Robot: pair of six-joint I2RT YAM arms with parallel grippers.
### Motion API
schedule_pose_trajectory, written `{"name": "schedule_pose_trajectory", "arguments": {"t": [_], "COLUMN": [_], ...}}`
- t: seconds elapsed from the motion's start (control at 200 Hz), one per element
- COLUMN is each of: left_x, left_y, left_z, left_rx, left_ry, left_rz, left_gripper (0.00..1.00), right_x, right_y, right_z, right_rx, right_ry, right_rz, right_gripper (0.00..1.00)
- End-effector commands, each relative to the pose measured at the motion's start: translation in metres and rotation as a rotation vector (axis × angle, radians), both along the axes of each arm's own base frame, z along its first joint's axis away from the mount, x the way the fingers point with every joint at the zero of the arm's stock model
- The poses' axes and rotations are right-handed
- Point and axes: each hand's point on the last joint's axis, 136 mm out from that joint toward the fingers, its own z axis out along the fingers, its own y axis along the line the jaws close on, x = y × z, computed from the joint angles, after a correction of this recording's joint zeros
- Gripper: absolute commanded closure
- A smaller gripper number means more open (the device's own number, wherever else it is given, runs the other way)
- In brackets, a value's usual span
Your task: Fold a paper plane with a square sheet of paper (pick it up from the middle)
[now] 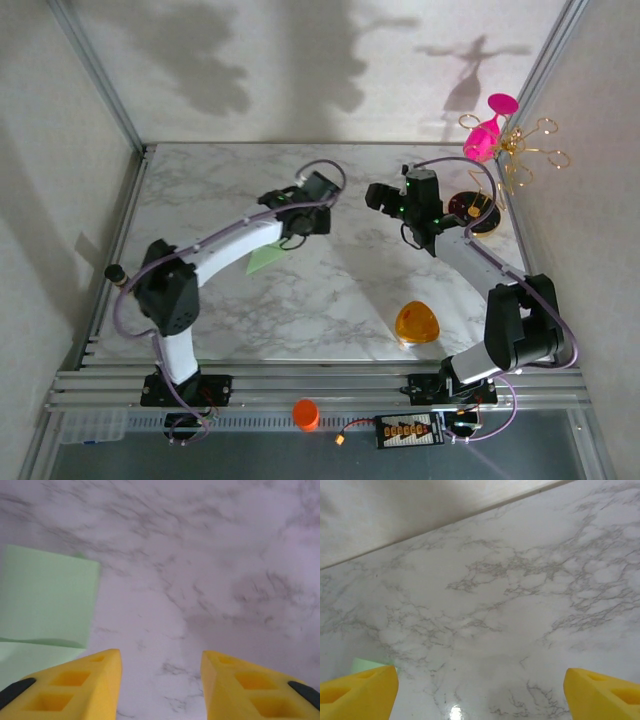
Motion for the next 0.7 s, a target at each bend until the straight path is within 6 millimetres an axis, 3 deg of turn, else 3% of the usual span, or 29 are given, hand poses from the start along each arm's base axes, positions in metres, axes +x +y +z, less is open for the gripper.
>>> {"name": "schedule_pose_trajectory", "arguments": {"t": [0.0, 0.12, 0.31, 0.521, 0.696], "left_x": [0.009, 0.011, 0.011, 0.012, 0.007], "left_y": [0.046, 0.079, 0.11, 0.128, 0.129], "left_z": [-0.027, -0.06, -0.106, -0.139, -0.16], "left_rx": [-0.042, -0.129, -0.16, -0.081, -0.056], "left_ry": [0.048, 0.105, 0.169, 0.225, 0.272], "left_rz": [0.095, 0.185, 0.292, 0.309, 0.298], "left_gripper": [0.6, 0.69, 0.79, 0.84, 0.85], "right_x": [0.005, 0.006, 0.003, 0.002, -0.001], "right_y": [0.013, 0.018, 0.029, 0.035, 0.042], "right_z": [0.002, -0.01, -0.017, -0.013, -0.019], "right_rx": [0.049, 0.058, 0.083, 0.114, 0.138], "right_ry": [-0.005, 0.03, 0.043, 0.035, 0.07], "right_rz": [0.053, 0.058, 0.088, 0.111, 0.14], "right_gripper": [0.13, 0.11, 0.1, 0.11, 0.13]}}
